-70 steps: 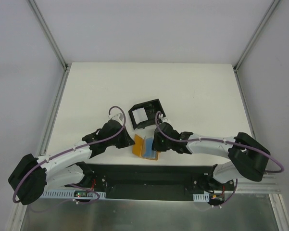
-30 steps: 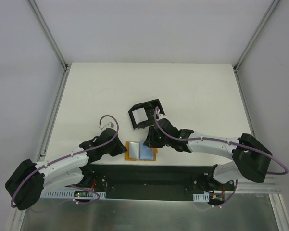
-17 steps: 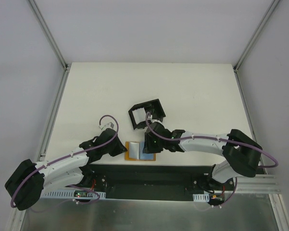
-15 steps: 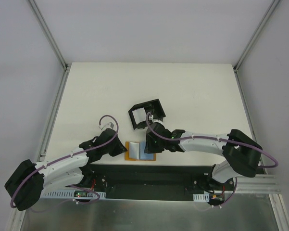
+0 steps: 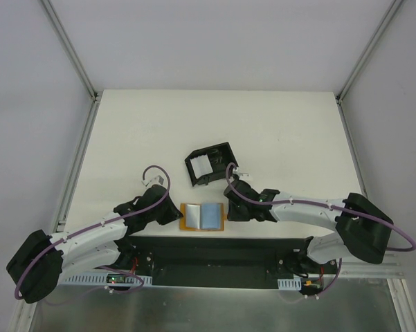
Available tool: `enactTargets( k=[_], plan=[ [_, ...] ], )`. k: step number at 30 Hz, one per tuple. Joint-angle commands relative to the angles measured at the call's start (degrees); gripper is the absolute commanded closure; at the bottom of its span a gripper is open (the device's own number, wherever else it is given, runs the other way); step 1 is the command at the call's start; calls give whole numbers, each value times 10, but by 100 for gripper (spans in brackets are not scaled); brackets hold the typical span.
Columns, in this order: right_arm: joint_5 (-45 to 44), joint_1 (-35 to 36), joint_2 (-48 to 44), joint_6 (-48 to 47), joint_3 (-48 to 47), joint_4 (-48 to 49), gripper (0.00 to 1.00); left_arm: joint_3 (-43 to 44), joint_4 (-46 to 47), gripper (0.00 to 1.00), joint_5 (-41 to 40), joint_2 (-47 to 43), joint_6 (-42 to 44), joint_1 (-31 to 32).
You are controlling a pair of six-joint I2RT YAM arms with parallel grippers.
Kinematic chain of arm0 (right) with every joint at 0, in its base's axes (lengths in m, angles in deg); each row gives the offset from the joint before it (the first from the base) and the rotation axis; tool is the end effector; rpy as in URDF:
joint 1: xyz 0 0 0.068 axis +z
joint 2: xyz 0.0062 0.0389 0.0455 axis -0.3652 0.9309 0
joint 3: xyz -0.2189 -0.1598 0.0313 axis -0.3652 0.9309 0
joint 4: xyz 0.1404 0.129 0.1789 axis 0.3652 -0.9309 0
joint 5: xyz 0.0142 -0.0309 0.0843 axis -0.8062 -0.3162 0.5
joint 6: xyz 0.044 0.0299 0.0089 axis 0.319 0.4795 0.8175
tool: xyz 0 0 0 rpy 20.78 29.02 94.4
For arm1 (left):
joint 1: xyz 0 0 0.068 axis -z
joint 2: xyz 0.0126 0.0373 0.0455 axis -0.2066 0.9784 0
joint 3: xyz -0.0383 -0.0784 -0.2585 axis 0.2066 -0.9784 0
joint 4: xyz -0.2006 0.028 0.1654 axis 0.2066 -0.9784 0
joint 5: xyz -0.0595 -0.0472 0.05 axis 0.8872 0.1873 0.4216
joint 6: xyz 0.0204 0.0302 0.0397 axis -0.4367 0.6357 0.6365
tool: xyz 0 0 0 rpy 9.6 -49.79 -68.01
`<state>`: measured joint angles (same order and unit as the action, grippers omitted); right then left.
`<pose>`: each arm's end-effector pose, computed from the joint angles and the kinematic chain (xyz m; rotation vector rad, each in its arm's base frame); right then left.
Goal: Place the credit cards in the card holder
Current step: Turn over the card slot in the card holder.
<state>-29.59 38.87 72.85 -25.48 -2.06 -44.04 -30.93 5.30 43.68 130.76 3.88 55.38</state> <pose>0.1358 0.2251 0.1750 -0.4493 2.5285 0.4566 0.1272 -0.1190 0.1533 -0.3930 2.4342 -0.8560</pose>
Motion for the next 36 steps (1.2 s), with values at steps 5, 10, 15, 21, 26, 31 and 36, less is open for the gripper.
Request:
enactTargets(
  k=[5, 10, 15, 21, 26, 31, 36],
  plan=[
    [-2, -18, 8, 9, 20, -28, 71, -7, -7, 100, -14, 1, -7, 0],
    [9, -21, -3, -14, -7, -32, 71, -5, -7, 100, -14, 1, -7, -1],
    [36, -18, -55, -23, -11, 43, 68, 0, -7, 100, -12, 2, -9, 0],
    [83, -14, -22, -15, -24, 110, 64, 6, -7, 100, -11, 4, -9, 0],
    [92, -13, 24, -7, -33, 129, 63, 11, -7, 100, -7, 8, -7, -1],
    [97, -11, 53, -8, -38, 136, 62, 9, -7, 100, -9, 8, -7, 0],
    [123, -12, 74, -7, -40, 147, 61, 10, -7, 100, -11, 13, -6, 0]
  ],
)
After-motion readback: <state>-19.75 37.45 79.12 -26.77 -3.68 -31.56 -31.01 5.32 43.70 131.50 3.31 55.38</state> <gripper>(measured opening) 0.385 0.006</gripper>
